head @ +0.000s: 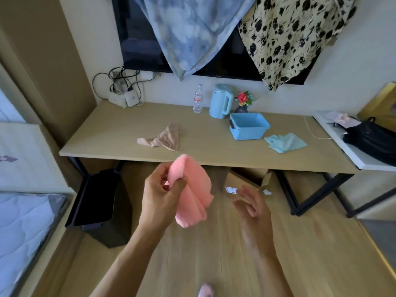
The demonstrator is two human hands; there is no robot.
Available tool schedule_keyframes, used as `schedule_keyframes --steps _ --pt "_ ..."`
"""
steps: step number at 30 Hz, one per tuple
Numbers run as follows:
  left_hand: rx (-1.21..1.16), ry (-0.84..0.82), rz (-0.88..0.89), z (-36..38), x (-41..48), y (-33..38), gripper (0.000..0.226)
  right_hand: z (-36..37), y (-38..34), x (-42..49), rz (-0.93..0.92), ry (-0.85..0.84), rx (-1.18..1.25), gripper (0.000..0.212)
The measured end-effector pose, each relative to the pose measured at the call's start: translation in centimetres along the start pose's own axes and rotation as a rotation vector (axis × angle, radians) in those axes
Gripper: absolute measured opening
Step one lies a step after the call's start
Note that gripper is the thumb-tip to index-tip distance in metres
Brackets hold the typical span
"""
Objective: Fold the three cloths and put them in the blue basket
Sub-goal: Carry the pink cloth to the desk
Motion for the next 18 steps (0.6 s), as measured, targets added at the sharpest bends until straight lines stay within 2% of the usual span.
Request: schedule_keyframes --steps 5,12,18 --pt "0.037 0.031 -0.017 3.3 9.9 -3.7 0.027 3.1 1.3 11.2 0.007 -0.037 0.025 0.04" --pt "0.108 0.069 -0.134 8.0 22.3 -7.7 0.034 6.1 0.5 27.2 0.01 -0.146 -0.021 0.034" --pt "0.101 0.088 -0.217 10.8 31.7 -10.2 0.032 10.3 0.4 37.1 0.037 -0.296 -0.077 0.036"
Point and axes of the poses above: each hand's wrist, its own x-axis towards the middle knuckle, its own z-axis out of the palm, y = z × x, the point moved 2 cm from there along x, towards the middle knuckle, and after that the axes turned 13 degrees about -x, right-handed, at the moved point
